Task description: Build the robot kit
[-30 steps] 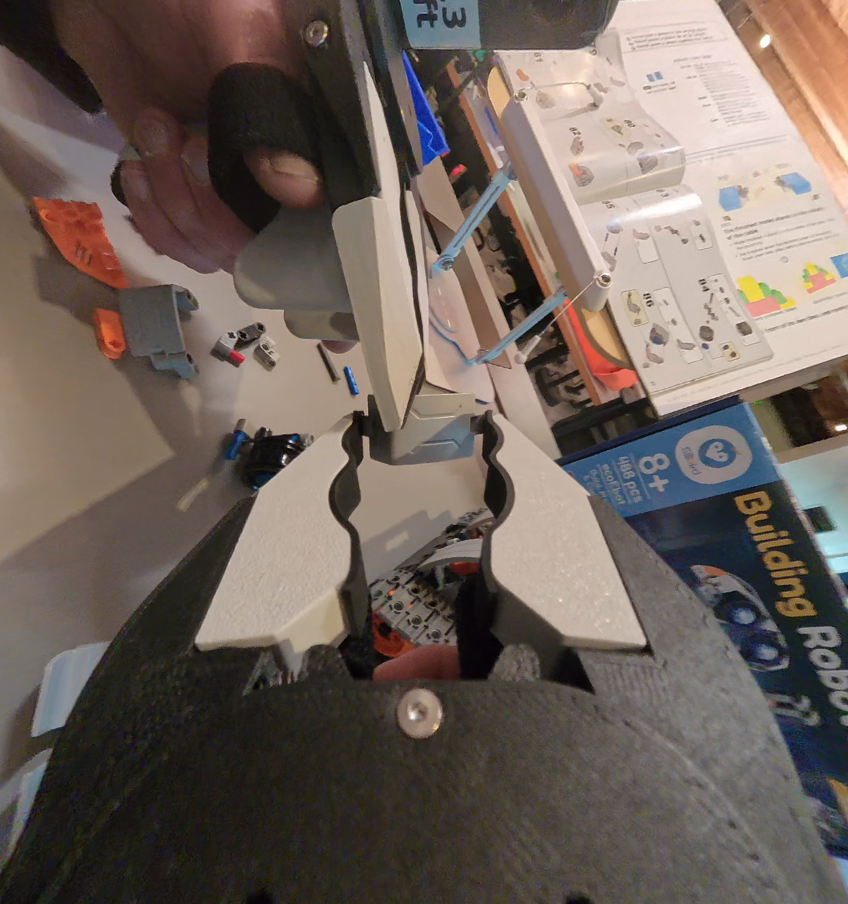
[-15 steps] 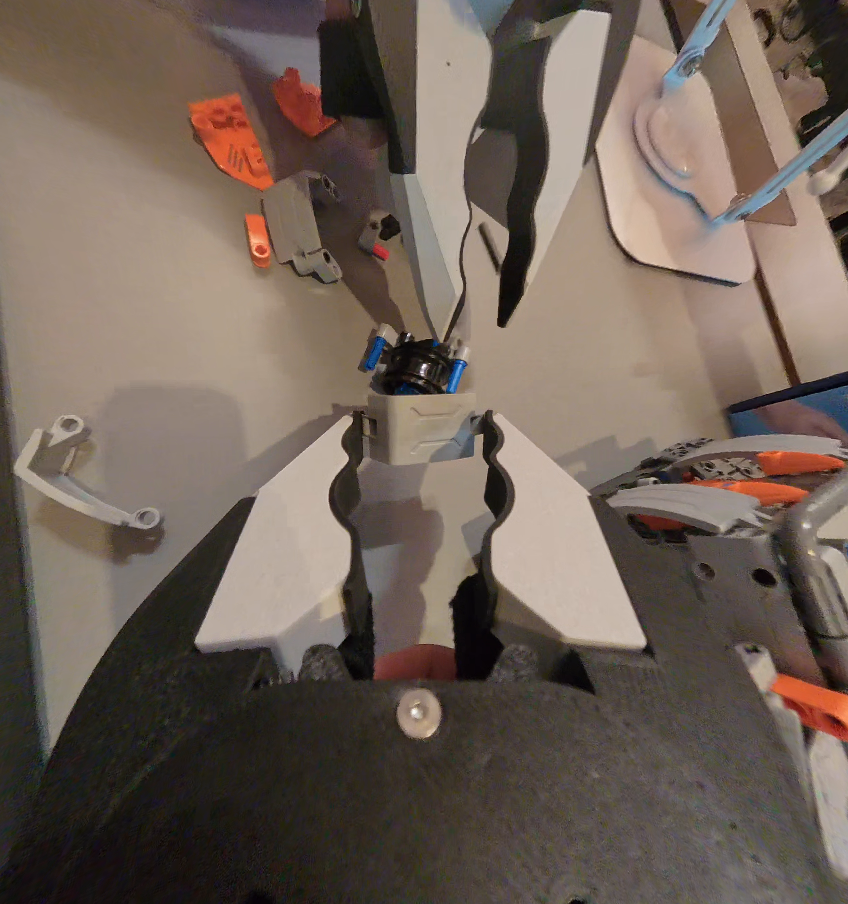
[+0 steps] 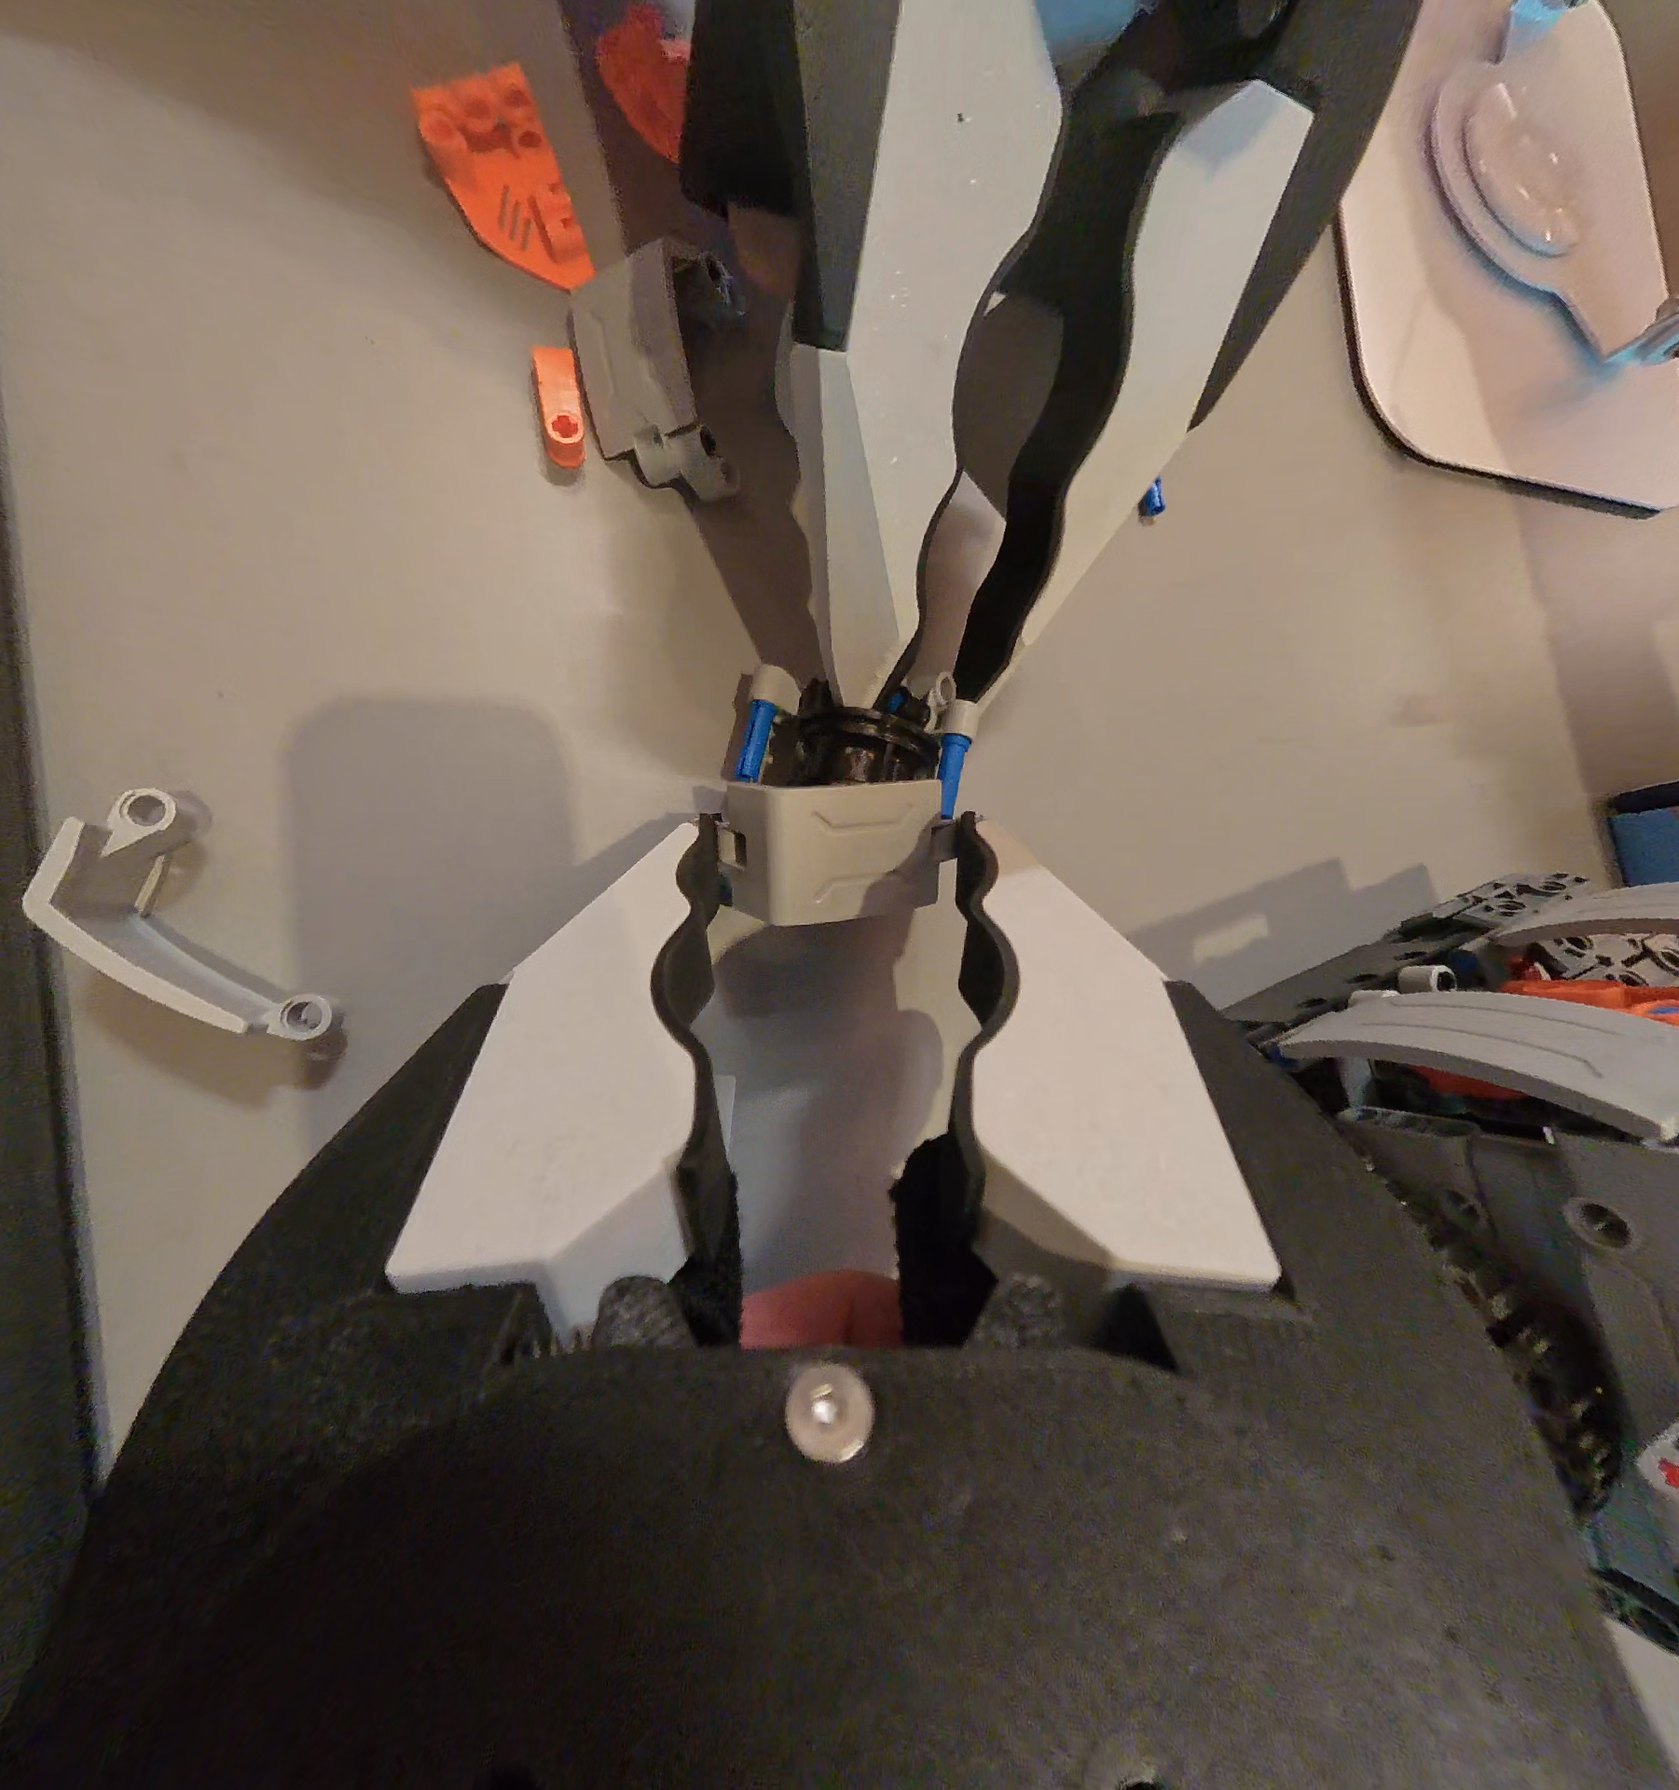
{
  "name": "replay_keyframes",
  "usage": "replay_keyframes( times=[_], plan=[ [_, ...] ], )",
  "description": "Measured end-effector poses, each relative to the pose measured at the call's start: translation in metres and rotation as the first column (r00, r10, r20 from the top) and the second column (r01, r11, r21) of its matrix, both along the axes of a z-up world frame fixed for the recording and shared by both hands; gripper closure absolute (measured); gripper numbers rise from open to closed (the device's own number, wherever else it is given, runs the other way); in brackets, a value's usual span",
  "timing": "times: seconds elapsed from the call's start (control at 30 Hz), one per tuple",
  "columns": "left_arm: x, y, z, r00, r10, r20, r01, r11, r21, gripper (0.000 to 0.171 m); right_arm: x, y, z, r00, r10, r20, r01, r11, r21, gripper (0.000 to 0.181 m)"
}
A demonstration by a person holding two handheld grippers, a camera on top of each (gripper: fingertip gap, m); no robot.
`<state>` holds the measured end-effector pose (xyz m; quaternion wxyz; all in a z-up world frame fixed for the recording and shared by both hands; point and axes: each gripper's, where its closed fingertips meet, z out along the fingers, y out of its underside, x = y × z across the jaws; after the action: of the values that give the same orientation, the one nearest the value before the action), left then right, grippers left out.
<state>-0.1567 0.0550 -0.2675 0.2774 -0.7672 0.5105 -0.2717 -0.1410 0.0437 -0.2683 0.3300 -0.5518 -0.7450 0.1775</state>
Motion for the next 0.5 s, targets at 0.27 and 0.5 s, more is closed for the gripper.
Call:
replay_keyframes(
  times=[0.27,0.5],
  plan=[
    [0.004,-0.002,0.009,0.997,0.058,-0.06,-0.046,0.983,0.175,0.156,0.003,0.001,0.002,1.0,0.004,-0.009,-0.004,1.0,-0.005,0.134],
    [0.005,-0.005,0.012,0.986,0.103,-0.128,-0.058,0.946,0.32,0.157,0.002,-0.001,0.004,1.0,0.018,-0.021,-0.018,1.0,-0.011,0.134]
  ],
)
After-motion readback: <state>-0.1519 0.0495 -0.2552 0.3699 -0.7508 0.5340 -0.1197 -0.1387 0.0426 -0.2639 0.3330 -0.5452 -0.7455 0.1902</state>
